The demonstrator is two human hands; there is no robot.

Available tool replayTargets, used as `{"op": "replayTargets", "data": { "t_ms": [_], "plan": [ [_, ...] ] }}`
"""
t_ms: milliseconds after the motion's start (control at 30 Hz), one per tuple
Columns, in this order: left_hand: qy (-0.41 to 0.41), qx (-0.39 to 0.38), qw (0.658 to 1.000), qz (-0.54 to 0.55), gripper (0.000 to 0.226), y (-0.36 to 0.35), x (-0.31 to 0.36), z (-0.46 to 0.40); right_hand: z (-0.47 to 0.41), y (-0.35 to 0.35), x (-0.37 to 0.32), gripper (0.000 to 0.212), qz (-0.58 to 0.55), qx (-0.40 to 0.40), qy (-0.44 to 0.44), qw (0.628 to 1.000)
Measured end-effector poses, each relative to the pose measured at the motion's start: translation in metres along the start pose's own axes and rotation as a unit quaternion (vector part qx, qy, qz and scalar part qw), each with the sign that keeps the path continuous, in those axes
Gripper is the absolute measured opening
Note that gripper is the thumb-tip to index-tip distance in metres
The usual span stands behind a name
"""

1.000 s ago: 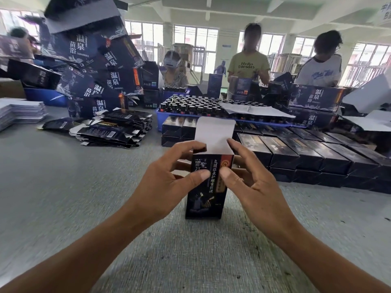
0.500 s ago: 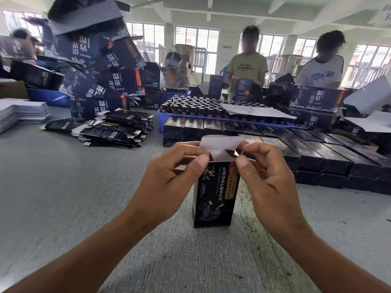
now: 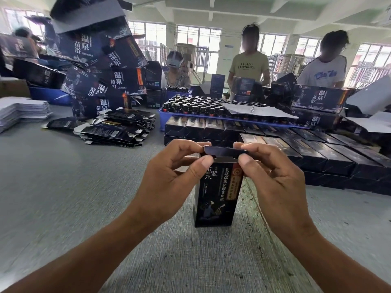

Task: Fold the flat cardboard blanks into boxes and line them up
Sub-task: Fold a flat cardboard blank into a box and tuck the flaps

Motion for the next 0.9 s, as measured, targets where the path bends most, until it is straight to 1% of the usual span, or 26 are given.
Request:
{"op": "replayTargets", "data": {
  "t_ms": [133, 267, 367, 467, 567, 633, 700, 767, 800, 833, 900],
  "plan": [
    [-0.012, -0.004, 1.000, -0.020, 0.033, 0.001, 0.001, 0.001, 0.000, 0.001, 0.000, 0.017, -0.006, -0.005, 0.005, 1.000],
    [-0.029, -0.002, 0.999, -0.035, 0.026, -0.001, 0.002, 0.003, 0.001, 0.002, 0.001, 0.019, 0.000, -0.019, 0.015, 1.000],
    [-0.038, 0.012, 0.998, -0.042, 0.025, -0.001, 0.003, 0.001, 0.001, 0.003, 0.003, 0.018, 0.014, -0.028, 0.028, 0.999],
    [-0.059, 0.024, 0.996, -0.062, 0.018, -0.001, 0.002, 0.001, 0.001, 0.005, 0.007, 0.013, 0.068, -0.033, 0.057, 0.995],
    [-0.087, 0.024, 0.990, -0.104, 0.016, -0.001, 0.001, 0.002, 0.001, 0.008, 0.010, 0.015, 0.149, -0.046, 0.110, 0.982],
    [-0.105, 0.013, 0.985, -0.140, 0.023, -0.001, 0.000, 0.002, 0.000, 0.008, 0.012, 0.016, 0.188, -0.056, 0.146, 0.970],
    [-0.119, -0.001, 0.978, -0.172, 0.032, -0.002, -0.003, 0.003, -0.001, 0.008, 0.014, 0.017, 0.200, -0.054, 0.156, 0.966],
    [-0.113, -0.022, 0.974, -0.196, 0.038, -0.003, -0.009, 0.003, 0.000, 0.008, 0.017, 0.019, 0.199, -0.049, 0.134, 0.970],
    [-0.096, -0.038, 0.975, -0.198, 0.041, -0.003, -0.012, 0.003, 0.001, 0.007, 0.020, 0.023, 0.199, -0.054, 0.113, 0.972],
    [-0.069, -0.057, 0.978, -0.186, 0.046, -0.003, -0.015, 0.002, 0.003, 0.006, 0.023, 0.029, 0.202, -0.066, 0.086, 0.973],
    [-0.010, -0.081, 0.986, -0.147, 0.054, -0.002, -0.021, 0.001, 0.008, 0.004, 0.033, 0.049, 0.211, -0.094, 0.006, 0.973]
  ]
}}
Point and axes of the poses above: each hand's wrist, its own z-axis away from the middle knuckle, its own y-axis out of the back of the hand, x = y × z, the point moved 3 cm from there along -z, towards the middle knuckle, and after that the axes turned 12 degrees about -z, right-handed, at the moved point
